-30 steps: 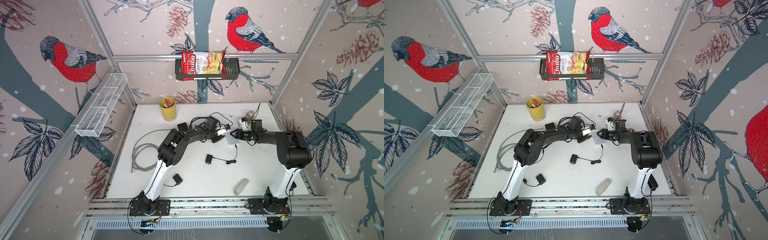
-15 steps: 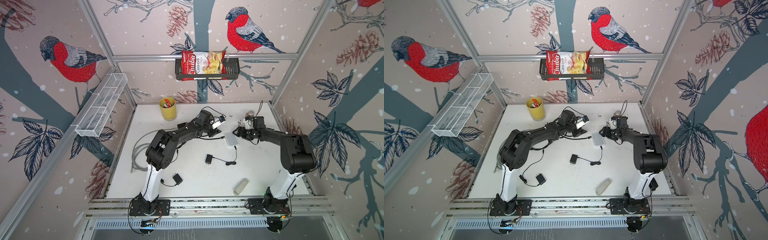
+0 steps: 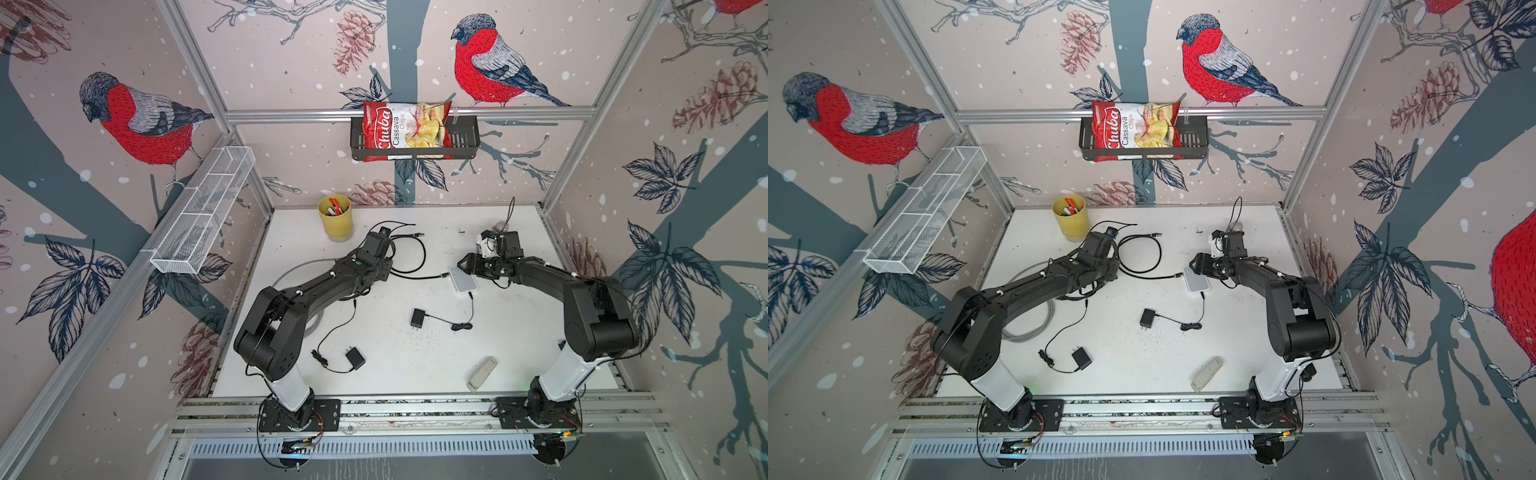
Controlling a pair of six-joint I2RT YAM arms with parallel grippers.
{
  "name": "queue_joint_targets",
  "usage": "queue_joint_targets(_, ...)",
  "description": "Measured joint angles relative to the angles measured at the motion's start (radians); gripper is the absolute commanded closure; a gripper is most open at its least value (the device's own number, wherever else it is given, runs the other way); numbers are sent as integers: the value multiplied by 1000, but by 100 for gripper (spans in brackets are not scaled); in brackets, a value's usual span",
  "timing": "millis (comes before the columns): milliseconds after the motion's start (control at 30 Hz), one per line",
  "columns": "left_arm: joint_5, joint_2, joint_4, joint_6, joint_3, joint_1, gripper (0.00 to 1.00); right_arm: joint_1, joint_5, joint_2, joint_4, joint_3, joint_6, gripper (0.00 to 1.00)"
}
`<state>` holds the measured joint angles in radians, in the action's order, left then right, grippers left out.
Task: Insert the plug into the switch port
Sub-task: 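Grasp the second black cable's plug near the power brick with the left gripper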
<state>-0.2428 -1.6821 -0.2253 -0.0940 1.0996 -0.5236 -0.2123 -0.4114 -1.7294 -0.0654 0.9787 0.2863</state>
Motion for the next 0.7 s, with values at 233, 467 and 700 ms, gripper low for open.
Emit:
queue_joint_targets(233,-14,-48,-105,-67,-12,42,51,-10,0,-8,4,-5,-4,30)
queue_joint_targets(467,-21,-62,-132,-101,-56,24,51,-7,0,-5,1,-8,-23,30)
queue_joint_targets(700,-17,-50,-125,-117,-105,-16,49,-7,4,-5,-4,-14,-26,31)
